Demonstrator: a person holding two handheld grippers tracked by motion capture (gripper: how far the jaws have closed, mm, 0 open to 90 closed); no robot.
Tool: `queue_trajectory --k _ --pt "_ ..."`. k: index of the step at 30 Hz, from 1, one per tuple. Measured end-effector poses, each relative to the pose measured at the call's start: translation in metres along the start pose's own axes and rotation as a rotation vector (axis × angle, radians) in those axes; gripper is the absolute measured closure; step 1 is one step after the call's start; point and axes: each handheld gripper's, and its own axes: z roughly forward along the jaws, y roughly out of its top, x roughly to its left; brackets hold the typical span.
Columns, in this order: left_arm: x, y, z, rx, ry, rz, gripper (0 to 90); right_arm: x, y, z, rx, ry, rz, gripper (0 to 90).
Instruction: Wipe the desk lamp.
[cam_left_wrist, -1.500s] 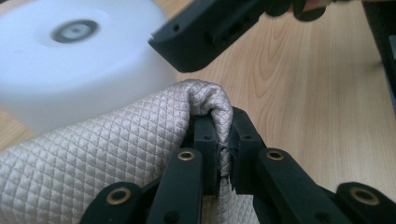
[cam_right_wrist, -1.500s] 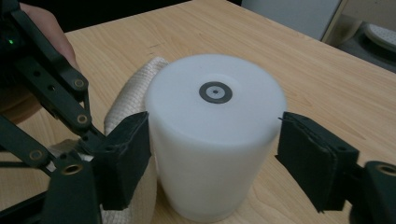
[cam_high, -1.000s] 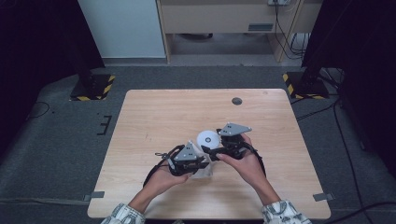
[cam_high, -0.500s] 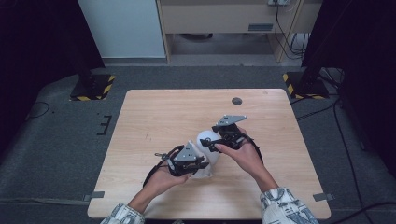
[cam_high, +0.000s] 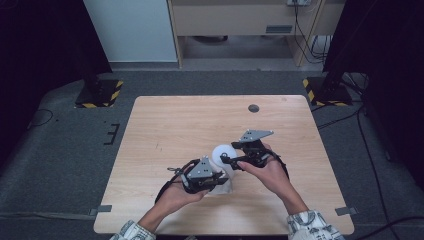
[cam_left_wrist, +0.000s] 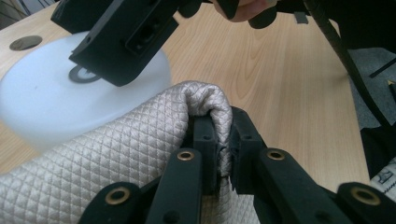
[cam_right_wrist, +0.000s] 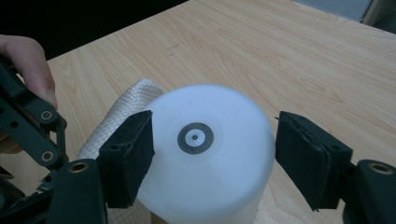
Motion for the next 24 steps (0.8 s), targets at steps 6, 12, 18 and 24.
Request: queue_trajectory --k 6,12,18,24 --pt "0.006 -0.002 0.005 0.015 0.02 -0.008 82.8 0.002 0.006 0.003 0.019 -0.032 -0.033 29.9" --pt "0.01 -0.008 0.008 0.037 0.025 -0.014 82.5 0.001 0.011 0.012 0.015 -0.029 -0.02 29.8" --pt "0.01 -0.008 0.003 0.021 0.034 -0.001 82.4 0.004 0.017 0.024 0.009 -0.014 -0.011 29.5" --pt "0.007 -0.001 -0.007 -0.053 0.041 0.001 82.4 0.003 0.015 0.021 0.019 -0.008 0.0 29.7"
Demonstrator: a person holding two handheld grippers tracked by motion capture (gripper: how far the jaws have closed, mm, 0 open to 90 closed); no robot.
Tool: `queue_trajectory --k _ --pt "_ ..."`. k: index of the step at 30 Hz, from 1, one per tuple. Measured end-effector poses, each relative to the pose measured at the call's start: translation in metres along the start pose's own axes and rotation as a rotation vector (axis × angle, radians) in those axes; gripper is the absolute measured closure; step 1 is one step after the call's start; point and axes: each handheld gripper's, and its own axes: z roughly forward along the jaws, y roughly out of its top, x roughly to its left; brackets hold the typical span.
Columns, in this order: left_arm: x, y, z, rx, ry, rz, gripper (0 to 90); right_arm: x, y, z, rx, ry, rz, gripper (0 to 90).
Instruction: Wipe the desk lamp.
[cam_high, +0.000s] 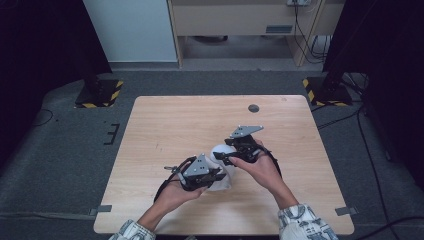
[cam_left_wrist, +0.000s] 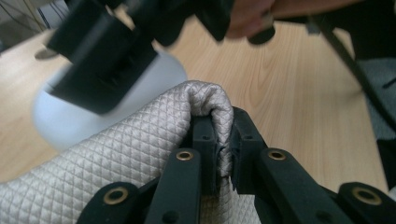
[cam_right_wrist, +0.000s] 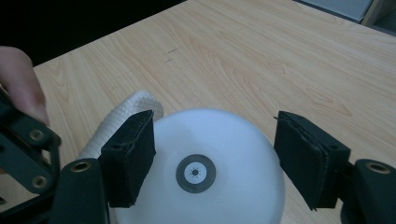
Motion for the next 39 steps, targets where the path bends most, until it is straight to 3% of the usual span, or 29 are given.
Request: queue_trajectory --k 1,6,8,9,13,16,19,21,22,27,29,31,35,39 --pt "-0.001 0.003 -0.002 -0.021 0.003 -0.005 82.4 0.0 -0.001 -0.001 0.001 0.003 0.002 29.8" --pt "0.001 -0.001 0.005 -0.003 -0.001 -0.009 82.6 0.0 -0.002 -0.002 -0.002 0.006 0.004 29.7" --pt "0.0 -0.004 0.011 0.027 -0.001 -0.005 82.6 -0.001 -0.002 -0.002 -0.003 0.006 0.003 29.7" --pt "-0.002 -0.007 0.016 0.064 0.003 0.007 82.6 -0.001 -0.002 -0.002 -0.005 0.007 0.003 29.7" --pt "-0.002 -0.01 0.02 0.096 0.001 0.003 82.5 -0.001 -0.002 -0.002 -0.002 0.006 0.005 29.7" --pt "-0.003 -0.009 0.018 0.084 0.004 0.009 82.6 0.0 -0.002 -0.002 -0.003 0.006 0.005 29.7" --pt "-0.004 0.001 0.009 -0.003 0.001 -0.004 82.6 0.0 -0.002 -0.001 -0.001 0.008 -0.001 29.7" --pt "-0.003 0.003 0.006 -0.031 -0.002 -0.018 82.6 0.0 -0.001 -0.001 -0.001 0.009 0.0 29.7" --pt "-0.003 0.003 0.006 -0.031 -0.002 -0.018 82.6 0.0 -0.001 -0.001 -0.001 0.009 0.0 29.7" --pt "-0.004 -0.01 0.019 0.082 0.006 0.0 82.6 0.002 0.0 -0.001 0.005 0.006 -0.006 29.8" --pt "-0.004 -0.011 0.021 0.092 0.005 -0.002 82.6 0.002 0.0 -0.001 0.005 0.005 -0.006 29.8" --pt "-0.004 -0.01 0.02 0.088 0.006 0.001 82.6 0.001 -0.001 -0.002 0.005 0.003 -0.011 29.9" --pt "-0.007 0.001 0.011 0.017 0.015 0.001 82.6 0.002 0.0 -0.002 0.004 -0.002 -0.019 29.9" --pt "-0.005 -0.001 0.011 0.024 0.021 -0.01 82.6 0.003 0.001 -0.001 0.007 -0.001 -0.027 29.9"
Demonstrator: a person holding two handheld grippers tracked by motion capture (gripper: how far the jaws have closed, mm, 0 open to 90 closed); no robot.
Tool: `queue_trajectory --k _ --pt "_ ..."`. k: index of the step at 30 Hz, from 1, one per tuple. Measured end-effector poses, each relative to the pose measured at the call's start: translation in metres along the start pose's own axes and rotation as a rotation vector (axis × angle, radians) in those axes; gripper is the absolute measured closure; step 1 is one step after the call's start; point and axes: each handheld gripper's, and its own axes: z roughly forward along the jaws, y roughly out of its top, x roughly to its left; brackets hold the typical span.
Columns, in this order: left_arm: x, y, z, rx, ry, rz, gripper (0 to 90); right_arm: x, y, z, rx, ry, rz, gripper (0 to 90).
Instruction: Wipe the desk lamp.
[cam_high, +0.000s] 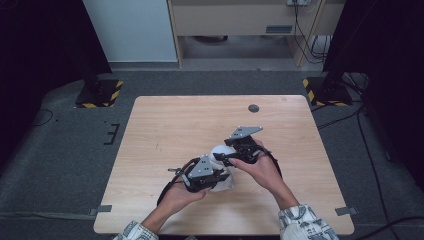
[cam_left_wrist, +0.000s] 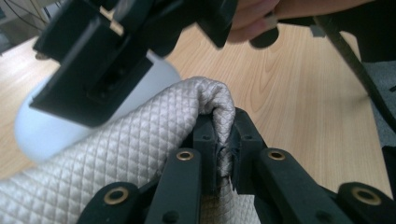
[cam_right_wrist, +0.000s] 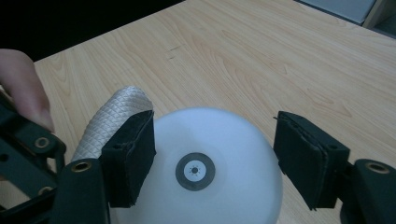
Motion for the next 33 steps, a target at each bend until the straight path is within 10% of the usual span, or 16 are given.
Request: queue_trajectory --k 20,27,33 --pt "-0.004 -0.024 0.026 0.178 0.012 -0.008 82.4 0.0 0.001 -0.001 0.006 -0.011 -0.007 30.7" --pt "-0.006 -0.023 0.028 0.151 0.024 -0.012 82.5 0.0 0.001 -0.002 0.006 -0.01 -0.007 30.7" --pt "-0.01 -0.004 0.018 -0.006 0.035 -0.003 82.4 0.0 0.001 -0.001 0.007 -0.011 -0.007 30.7"
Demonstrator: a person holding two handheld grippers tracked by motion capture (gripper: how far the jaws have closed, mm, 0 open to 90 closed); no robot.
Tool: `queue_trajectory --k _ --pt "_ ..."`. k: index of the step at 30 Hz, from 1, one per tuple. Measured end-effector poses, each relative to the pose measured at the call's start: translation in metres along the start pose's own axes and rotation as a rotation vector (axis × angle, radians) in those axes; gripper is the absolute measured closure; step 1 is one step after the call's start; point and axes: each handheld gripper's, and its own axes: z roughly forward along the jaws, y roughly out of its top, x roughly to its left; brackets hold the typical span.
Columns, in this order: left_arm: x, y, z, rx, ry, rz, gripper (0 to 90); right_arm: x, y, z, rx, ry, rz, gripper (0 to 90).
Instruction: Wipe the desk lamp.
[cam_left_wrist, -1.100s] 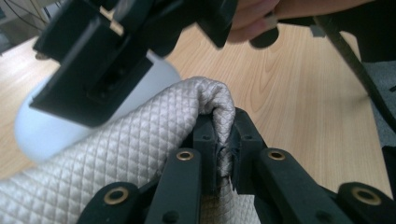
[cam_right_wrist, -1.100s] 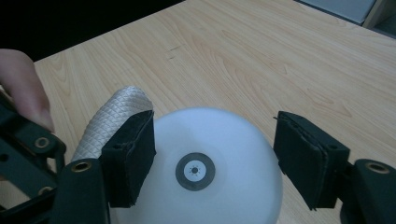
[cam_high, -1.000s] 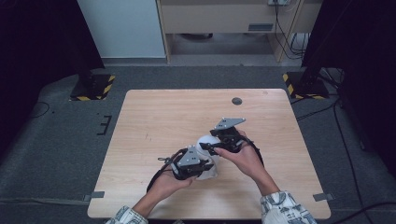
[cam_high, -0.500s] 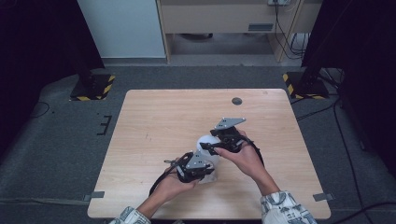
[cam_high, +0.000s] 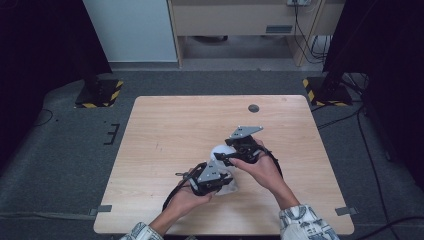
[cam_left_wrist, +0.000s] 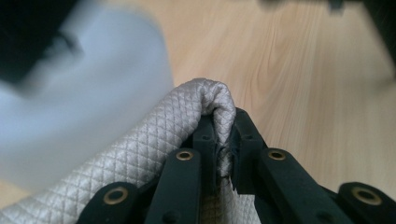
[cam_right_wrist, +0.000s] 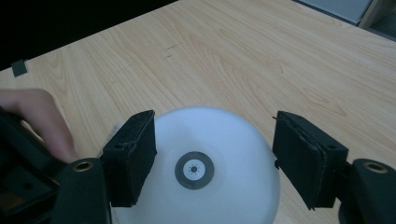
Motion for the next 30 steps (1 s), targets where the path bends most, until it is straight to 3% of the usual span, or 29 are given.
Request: queue_trajectory --k 1,4,6,9,12,17,22,24,27,30 --pt "0.001 0.006 -0.005 -0.04 0.002 -0.009 82.4 0.0 0.0 0.0 0.0 0.001 0.0 30.7" --pt "0.001 0.007 -0.008 -0.046 -0.001 -0.019 82.4 0.0 0.0 0.0 -0.002 0.001 -0.002 30.7" --pt "0.001 -0.001 -0.002 0.007 0.002 -0.01 82.3 0.0 0.0 0.0 0.001 -0.001 0.001 30.7" --pt "-0.003 -0.006 0.005 0.047 0.001 0.0 81.6 0.001 0.001 -0.001 0.004 -0.007 -0.014 30.9" --pt "-0.006 -0.006 0.007 0.046 -0.008 0.001 81.1 0.002 0.001 -0.003 -0.004 -0.004 -0.016 29.3" --pt "-0.013 -0.004 0.011 0.049 -0.04 0.005 81.1 0.005 -0.001 -0.023 -0.035 -0.013 -0.034 29.9" --pt "-0.021 -0.005 0.028 0.069 -0.082 0.003 80.8 0.006 -0.029 -0.065 -0.015 -0.069 -0.06 34.1" --pt "-0.029 -0.003 0.039 0.066 -0.126 -0.007 80.9 0.005 -0.041 -0.076 -0.004 -0.088 -0.066 35.9" --pt "-0.037 0.0 0.05 0.073 -0.147 -0.005 80.9 0.003 -0.055 -0.088 0.012 -0.109 -0.063 37.5" --pt "-0.047 0.002 0.069 0.1 -0.155 -0.007 80.9 -0.001 -0.085 -0.105 -0.006 -0.175 -0.068 48.2"
